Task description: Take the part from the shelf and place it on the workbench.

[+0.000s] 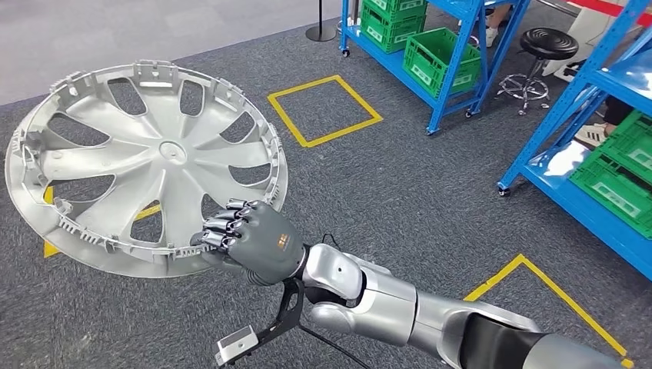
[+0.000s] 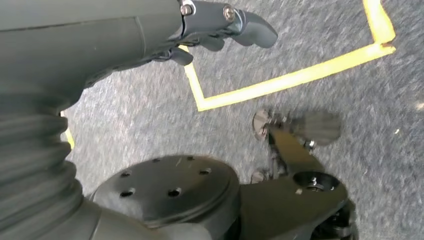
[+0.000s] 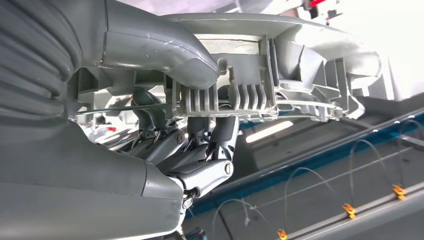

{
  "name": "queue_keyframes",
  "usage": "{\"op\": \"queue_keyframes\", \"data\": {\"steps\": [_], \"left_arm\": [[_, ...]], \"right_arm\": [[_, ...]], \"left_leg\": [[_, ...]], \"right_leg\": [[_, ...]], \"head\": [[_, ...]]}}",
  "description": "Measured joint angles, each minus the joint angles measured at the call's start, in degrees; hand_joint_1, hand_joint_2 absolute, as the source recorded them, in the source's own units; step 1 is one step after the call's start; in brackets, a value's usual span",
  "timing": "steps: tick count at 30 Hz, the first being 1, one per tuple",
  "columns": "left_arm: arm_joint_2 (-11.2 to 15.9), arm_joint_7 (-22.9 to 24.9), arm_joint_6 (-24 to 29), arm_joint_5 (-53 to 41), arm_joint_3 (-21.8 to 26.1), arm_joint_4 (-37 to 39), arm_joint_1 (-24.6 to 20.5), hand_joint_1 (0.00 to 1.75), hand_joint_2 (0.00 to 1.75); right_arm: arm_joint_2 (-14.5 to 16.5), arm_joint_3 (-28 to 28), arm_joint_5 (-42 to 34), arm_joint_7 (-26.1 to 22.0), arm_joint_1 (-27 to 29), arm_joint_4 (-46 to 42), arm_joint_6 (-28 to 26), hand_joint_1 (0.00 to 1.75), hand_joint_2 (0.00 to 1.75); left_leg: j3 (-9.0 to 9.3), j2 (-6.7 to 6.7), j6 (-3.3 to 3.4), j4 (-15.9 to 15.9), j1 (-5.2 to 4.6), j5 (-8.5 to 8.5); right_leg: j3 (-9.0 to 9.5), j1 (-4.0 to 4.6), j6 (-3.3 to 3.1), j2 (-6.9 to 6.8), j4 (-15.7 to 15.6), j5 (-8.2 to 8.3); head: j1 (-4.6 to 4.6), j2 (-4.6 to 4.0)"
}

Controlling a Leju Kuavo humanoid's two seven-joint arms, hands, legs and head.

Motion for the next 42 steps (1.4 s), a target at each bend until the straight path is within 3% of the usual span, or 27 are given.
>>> {"op": "queue_keyframes", "data": {"steps": [1, 2, 4, 6, 8, 9, 11, 13, 14, 15, 17, 19, 21, 23, 24, 25, 26, 28, 30, 32, 34, 36, 37, 39, 40, 42], "left_arm": [[-0.01, 0.02, 0.00, 0.00, 0.03, 0.03, 0.10, 0.00, 1.75], [-0.02, 0.05, -0.01, 0.01, 0.13, 0.07, 0.23, 0.00, 1.75], [-0.04, 0.13, -0.01, 0.04, 0.35, 0.12, 0.36, 0.00, 1.75], [-0.04, 0.13, 0.00, 0.08, 0.50, 0.14, 0.30, 0.00, 1.75], [-0.03, 0.01, 0.01, 0.13, 0.68, 0.15, 0.30, 0.00, 1.75], [-0.02, -0.06, 0.02, 0.16, 0.78, 0.15, 0.35, 0.00, 1.75], [0.02, -0.13, 0.07, 0.23, 0.92, 0.15, 0.42, 0.00, 1.75], [0.09, -0.13, 0.13, 0.24, 1.08, 0.14, 0.34, 0.00, 1.75], [0.11, -0.14, 0.16, 0.24, 1.18, 0.14, 0.31, 0.00, 1.75], [0.14, -0.13, 0.20, 0.23, 1.27, 0.14, 0.32, 0.00, 1.75], [0.16, -0.07, 0.25, 0.15, 1.38, 0.15, 0.54, 0.00, 1.75], [0.17, 0.01, 0.30, 0.04, 1.45, 0.15, 0.67, 0.00, 1.75], [0.14, 0.07, 0.38, -0.07, 1.53, 0.15, 0.51, 0.00, 1.75], [0.07, 0.14, 0.41, -0.28, 1.57, 0.15, 0.38, 0.00, 1.75], [0.04, 0.16, 0.41, -0.39, 1.57, 0.15, 0.40, 0.00, 1.75], [0.04, 0.17, 0.41, -0.51, 1.58, 0.15, 0.42, 0.00, 1.75], [0.03, 0.18, 0.41, -0.62, 1.58, 0.15, 0.43, 0.00, 1.75], [0.03, 0.18, 0.41, -0.78, 1.58, 0.15, 0.36, 0.00, 1.75], [0.04, 0.18, 0.41, -0.94, 1.57, 0.13, 0.30, 0.00, 1.75], [0.08, 0.19, 0.41, -1.08, 1.57, 0.14, 0.41, 0.00, 1.75], [0.13, 0.24, 0.42, -1.18, 1.58, 0.15, 0.55, 0.00, 1.75], [0.17, 0.39, 0.47, -1.27, 1.58, 0.15, 0.52, 0.00, 1.75], [0.17, 0.48, 0.54, -1.30, 1.60, 0.15, 0.47, 0.00, 1.75], [0.17, 0.55, 0.76, -1.26, 1.66, 0.15, 0.45, 0.00, 1.75], [0.17, 0.60, 0.91, -1.17, 1.71, 0.15, 0.48, 0.00, 1.75], [0.19, 0.69, 1.18, -0.90, 1.80, 0.15, 0.61, 0.00, 1.75]], "right_arm": [[0.02, 0.00, -0.10, -0.07, -0.12, 0.00, 0.07, 1.75, 1.75], [0.06, 0.00, -0.20, -0.11, -0.24, 0.00, 0.15, 1.75, 1.75], [0.14, 0.00, -0.34, -0.23, -0.41, 0.00, 0.25, 1.75, 1.75], [0.14, 0.00, -0.40, -0.42, -0.45, 0.01, 0.30, 1.75, 1.75], [0.13, 0.00, -0.50, -0.65, -0.43, 0.03, 0.32, 1.75, 1.75], [0.13, 0.00, -0.62, -0.75, -0.44, 0.03, 0.32, 1.75, 1.75], [0.19, 0.00, -1.00, -0.90, -0.53, 0.05, 0.36, 1.75, 1.75], [0.37, 0.01, -1.37, -0.97, -0.87, 0.10, 0.57, 1.75, 1.75], [0.55, 0.04, -1.50, -0.98, -1.18, 0.16, 0.78, 1.75, 1.75], [0.83, 0.09, -1.59, -0.95, -1.56, 0.27, 1.07, 1.75, 1.75], [1.58, 0.22, -1.73, -0.85, -2.35, 0.47, 1.57, 1.75, 1.75], [2.11, 0.41, -1.85, -0.81, -2.87, 0.57, 1.84, 1.75, 1.75], [2.18, 0.61, -1.88, -0.82, -2.99, 0.71, 1.95, 1.75, 1.75], [2.14, 0.83, -1.87, -0.83, -2.93, 0.93, 2.00, 1.75, 1.75], [2.13, 0.94, -1.87, -0.81, -2.91, 1.02, 2.04, 1.75, 1.75], [2.14, 1.03, -1.89, -0.72, -2.91, 1.05, 2.09, 1.75, 1.75], [2.16, 1.08, -1.90, -0.61, -2.91, 1.06, 2.15, 1.75, 1.75], [2.28, 1.12, -1.85, -0.29, -2.93, 1.06, 2.29, 1.75, 1.75], [2.43, 1.18, -1.64, 0.08, -2.92, 1.03, 2.39, 1.75, 1.75], [2.59, 1.30, -1.50, 0.39, -2.90, 0.99, 2.46, 1.75, 1.75], [2.77, 1.38, -1.46, 0.51, -2.85, 0.96, 2.50, 1.75, 1.75], [2.85, 1.38, -1.39, 0.55, -2.55, 0.92, 2.51, 1.75, 1.75], [2.85, 1.38, -1.31, 0.51, -2.30, 0.90, 2.49, 1.75, 1.75], [2.83, 1.38, -1.10, 0.43, -1.81, 0.90, 2.44, 1.75, 1.75], [2.83, 1.38, -1.03, 0.37, -1.68, 0.90, 2.42, 1.75, 1.75], [2.84, 1.38, -0.99, 0.25, -1.62, 0.89, 2.39, 1.75, 1.75]], "left_leg": [[-0.28, -0.70, -0.47, -0.23, 0.13, 0.27], [-0.52, -0.53, -0.80, -0.18, 0.20, 0.33], [-1.86, 2.25, -1.20, 2.18, 0.06, -1.17], [-4.81, 5.90, -1.45, 8.85, -0.05, -4.82], [-7.39, 7.03, -1.71, 15.01, 0.03, -7.20], [-7.34, 7.22, -1.75, 15.46, 0.05, -6.94], [-3.97, 8.24, -1.59, 10.04, 0.00, -4.05], [0.12, 10.94, -0.93, 2.67, -0.38, -1.83], [1.17, 11.74, -0.51, 0.61, -0.57, -1.39], [1.40, 11.94, -0.08, -0.10, -0.77, -1.42], [1.27, 10.51, 0.65, -0.28, -0.74, -1.07], [1.35, 9.23, 1.36, -0.65, -0.46, -0.72], [1.31, 7.77, 1.80, -0.76, -0.25, -0.50], [1.12, 6.12, 1.93, -0.60, -0.22, -0.44], [1.04, 5.26, 1.91, -0.46, -0.21, -0.43], [0.98, 4.38, 1.86, -0.29, -0.17, -0.43], [0.94, 3.49, 1.73, -0.10, -0.10, -0.44], [0.67, 1.85, 1.14, 0.28, 0.00, -0.39], [0.21, 0.74, 0.32, 0.33, 0.03, -0.13], [-0.19, -0.08, -0.49, 0.00, 0.20, 0.25], [-1.03, 1.64, -1.02, 1.18, 0.18, -0.59], [-3.56, 5.22, -1.27, 6.68, 0.01, -3.83], [-5.23, 6.38, -1.38, 10.46, -0.01, -5.69], [-7.03, 7.16, -1.51, 15.25, 0.02, -7.29], [-6.41, 7.37, -1.49, 14.64, 0.02, -6.57], [-2.49, 8.95, -1.27, 8.09, -0.05, -3.46]], "right_leg": [[0.05, 0.06, -0.41, -0.79, -0.11, 0.24], [0.18, 0.08, -0.87, -1.60, -0.33, 0.47], [0.43, -0.01, -1.81, -3.31, -0.84, 0.89], [0.38, 0.24, -2.31, -5.09, -0.97, 0.95], [0.31, 0.46, -2.45, -6.97, -0.93, 0.87], [0.31, 0.51, -2.48, -7.86, -0.93, 0.83], [0.42, 0.59, -2.40, -9.41, -0.90, 0.70], [0.53, 0.88, -2.03, -10.67, -0.77, 0.45], [0.56, 1.04, -1.78, -11.21, -0.69, 0.34], [0.58, 1.17, -1.52, -11.77, -0.66, 0.28], [0.64, 1.15, -0.95, -12.63, -0.59, 0.06], [-0.04, 0.83, -0.29, -10.50, 1.32, -1.36], [-2.86, 0.48, 0.18, -6.82, 7.60, -4.60], [-6.26, 0.37, 0.39, -5.46, 14.31, -6.92], [-6.92, 0.33, 0.42, -5.32, 15.32, -6.65], [-6.42, 0.25, 0.41, -5.18, 13.95, -5.25], [-4.89, 0.12, 0.38, -4.74, 10.60, -3.14], [-1.52, -0.17, 0.34, -2.46, 3.25, -0.24], [-0.44, -0.17, 0.05, -1.25, 0.43, 0.28], [-0.44, 0.04, -0.71, -2.39, 0.23, 0.69], [-0.27, 0.05, -1.61, -3.65, -0.15, 1.09], [-0.31, 0.12, -2.18, -5.08, -0.40, 1.29], [-0.37, 0.22, -2.33, -5.85, -0.40, 1.28], [-0.40, 0.39, -2.45, -7.52, -0.37, 1.18], [-0.38, 0.42, -2.47, -8.30, -0.35, 1.13], [-0.21, 0.49, -2.35, -9.67, -0.30, 0.96]], "head": [[0.02, 0.00], [0.01, 0.00], [-0.20, 0.00], [-0.40, 0.00], [-0.39, 0.00], [-0.39, 0.00], [-0.39, 0.00], [-0.37, 0.00], [-0.32, 0.00], [-0.27, 0.00], [-0.22, 0.00], [-0.19, 0.00], [-0.04, 0.00], [0.07, 0.00], [0.08, 0.00], [0.08, 0.00], [0.08, 0.00], [0.08, 0.00], [0.11, 0.00], [0.16, 0.00], [0.02, 0.00], [-0.20, 0.00], [-0.26, 0.00], [-0.26, 0.00], [-0.26, 0.00], [-0.27, 0.00]]}}
